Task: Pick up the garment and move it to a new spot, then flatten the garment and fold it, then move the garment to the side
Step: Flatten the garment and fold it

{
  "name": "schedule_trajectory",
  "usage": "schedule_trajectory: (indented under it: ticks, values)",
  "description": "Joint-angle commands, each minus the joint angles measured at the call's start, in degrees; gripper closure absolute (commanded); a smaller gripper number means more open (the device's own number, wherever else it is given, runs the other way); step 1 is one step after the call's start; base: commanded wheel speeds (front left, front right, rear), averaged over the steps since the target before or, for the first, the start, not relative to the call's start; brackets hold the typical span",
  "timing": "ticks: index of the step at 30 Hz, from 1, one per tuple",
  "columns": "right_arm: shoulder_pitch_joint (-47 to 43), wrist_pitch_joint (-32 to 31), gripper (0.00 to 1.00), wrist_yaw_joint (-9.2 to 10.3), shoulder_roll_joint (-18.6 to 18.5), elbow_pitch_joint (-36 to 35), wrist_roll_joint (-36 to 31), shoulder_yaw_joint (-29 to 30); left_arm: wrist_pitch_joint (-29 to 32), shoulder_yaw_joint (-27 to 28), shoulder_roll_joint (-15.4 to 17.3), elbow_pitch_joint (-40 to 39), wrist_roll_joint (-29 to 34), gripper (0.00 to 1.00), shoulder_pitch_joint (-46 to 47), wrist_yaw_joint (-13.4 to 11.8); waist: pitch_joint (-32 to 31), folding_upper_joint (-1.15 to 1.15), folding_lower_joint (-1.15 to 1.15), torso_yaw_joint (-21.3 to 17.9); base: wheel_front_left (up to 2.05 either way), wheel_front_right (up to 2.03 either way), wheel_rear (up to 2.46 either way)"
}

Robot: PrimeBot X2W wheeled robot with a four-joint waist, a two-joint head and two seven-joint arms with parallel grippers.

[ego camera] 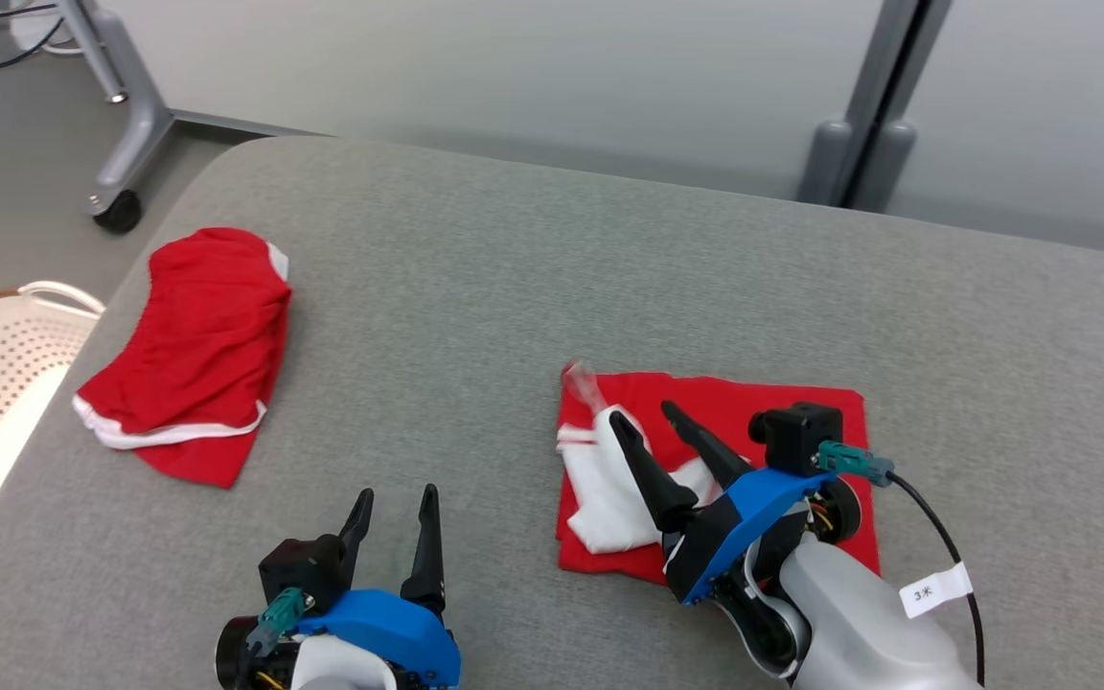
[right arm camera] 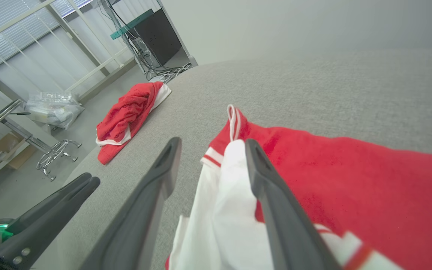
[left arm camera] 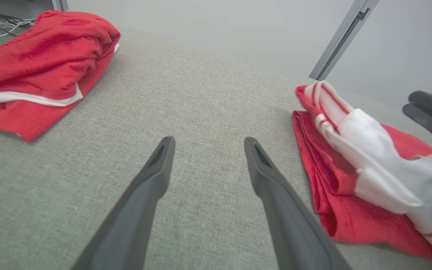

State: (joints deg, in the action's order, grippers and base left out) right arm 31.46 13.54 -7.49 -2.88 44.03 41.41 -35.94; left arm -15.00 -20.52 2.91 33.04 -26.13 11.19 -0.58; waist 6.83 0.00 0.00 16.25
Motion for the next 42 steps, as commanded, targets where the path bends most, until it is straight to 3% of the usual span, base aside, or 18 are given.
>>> schedule_trajectory:
  ticks: [1, 6, 13, 20, 27, 42]
  values:
    - [0.53, 0.67, 0.00, -0.01, -0.19, 0.18, -0.14, 0.31, -0.26, 0.32, -0.04, -0.42, 0.31, 0.00, 0.42, -0.28, -0.21, 0.00, 0.00, -0.91, 0.00, 0.00, 0.00]
    - [1.54, 1.68, 0.00, -0.01, -0.69, -0.01, -2.35, 6.78, -0.27, 1.63, -0.01, -1.37, 1.45, 0.00, 0.64, -1.08, -0.46, 0.00, 0.00, -5.53, 0.00, 0.00, 0.00]
    - [-3.93, 1.71, 0.00, -0.01, -1.67, -4.59, -14.15, 22.89, -0.27, 6.30, 0.00, -2.75, 4.26, 0.00, 0.57, -2.57, -0.60, 0.00, 0.00, -12.73, 0.00, 0.00, 0.00]
    - [-10.78, 1.72, 0.00, -0.01, -0.48, -8.13, -23.46, 32.27, -0.26, 10.44, 0.03, -4.12, 7.81, 0.00, -1.08, -4.16, -1.45, 0.00, 0.00, -17.11, 0.00, 0.00, 0.00]
    - [-16.15, 1.73, 0.00, -0.01, -0.01, -9.36, -27.15, 33.61, -0.26, 12.38, -0.03, -4.63, 9.99, 0.00, -5.07, -4.16, -3.99, 0.00, 0.00, -18.70, 0.00, 0.00, 0.00]
    - [-19.04, 1.73, 0.00, -0.01, -0.10, -9.40, -24.06, 31.94, -0.26, 13.55, -0.01, -4.93, 10.66, 0.00, -9.27, -3.29, -6.57, 0.00, 0.00, -18.48, 0.00, 0.00, 0.00]
